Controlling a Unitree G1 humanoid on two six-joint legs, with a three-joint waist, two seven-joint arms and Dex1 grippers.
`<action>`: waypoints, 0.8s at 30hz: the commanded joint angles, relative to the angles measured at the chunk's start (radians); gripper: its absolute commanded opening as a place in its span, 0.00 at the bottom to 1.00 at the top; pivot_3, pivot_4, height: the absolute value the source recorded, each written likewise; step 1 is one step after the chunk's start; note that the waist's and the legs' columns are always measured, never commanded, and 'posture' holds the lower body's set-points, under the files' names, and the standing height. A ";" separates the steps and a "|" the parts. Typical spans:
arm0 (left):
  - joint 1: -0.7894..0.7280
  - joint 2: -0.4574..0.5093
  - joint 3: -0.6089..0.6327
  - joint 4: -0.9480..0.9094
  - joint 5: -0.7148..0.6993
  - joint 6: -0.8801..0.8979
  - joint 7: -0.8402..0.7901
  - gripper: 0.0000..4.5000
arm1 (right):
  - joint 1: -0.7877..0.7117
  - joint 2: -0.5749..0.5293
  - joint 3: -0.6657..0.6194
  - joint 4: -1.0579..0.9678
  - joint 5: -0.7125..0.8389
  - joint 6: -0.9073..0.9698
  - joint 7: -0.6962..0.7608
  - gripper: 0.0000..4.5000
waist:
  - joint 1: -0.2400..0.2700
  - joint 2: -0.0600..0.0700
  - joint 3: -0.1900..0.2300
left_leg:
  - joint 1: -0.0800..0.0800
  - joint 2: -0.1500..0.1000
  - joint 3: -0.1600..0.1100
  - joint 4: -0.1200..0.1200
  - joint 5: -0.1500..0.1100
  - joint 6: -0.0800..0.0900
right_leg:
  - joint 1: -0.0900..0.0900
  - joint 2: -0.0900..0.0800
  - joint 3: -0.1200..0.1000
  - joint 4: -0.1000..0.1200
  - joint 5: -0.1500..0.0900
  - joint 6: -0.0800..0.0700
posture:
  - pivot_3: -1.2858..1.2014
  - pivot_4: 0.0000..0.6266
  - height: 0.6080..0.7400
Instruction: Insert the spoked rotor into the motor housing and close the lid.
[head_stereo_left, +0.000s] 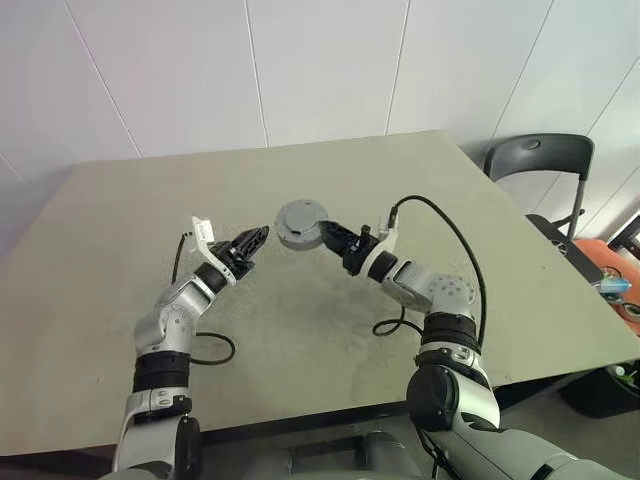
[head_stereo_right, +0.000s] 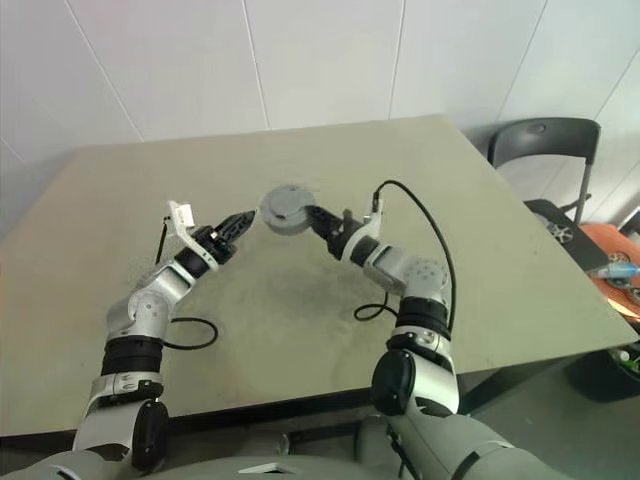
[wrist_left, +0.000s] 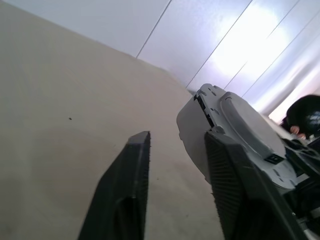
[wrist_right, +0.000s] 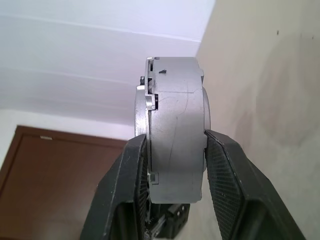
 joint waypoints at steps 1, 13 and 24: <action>-0.023 -0.016 0.066 -0.047 -0.109 0.054 0.022 0.74 | -0.034 0.035 0.007 -0.032 0.099 0.005 0.013 0.32 | -0.005 0.000 0.000 | 0.000 0.000 0.000 0.000 0.000 0.000 | 0.000 0.000 0.000 0.000 0.000 0.000 | 0.52 0.00 1.00; 0.005 -0.065 0.035 -0.140 -0.233 0.209 0.017 0.95 | -0.005 0.037 0.088 -0.055 0.145 0.044 0.018 0.32 | -0.020 0.000 0.000 | 0.000 0.000 0.000 0.001 0.000 0.000 | 0.000 0.000 0.000 0.001 0.000 0.000 | 0.52 0.00 1.00; 0.000 -0.085 0.032 -0.126 -0.243 0.252 0.035 0.95 | 0.022 0.043 0.135 -0.115 0.203 0.102 0.052 0.32 | -0.019 0.000 0.000 | 0.000 0.000 0.000 0.001 0.000 0.000 | 0.001 0.000 0.001 0.000 0.000 0.000 | 0.52 0.00 1.00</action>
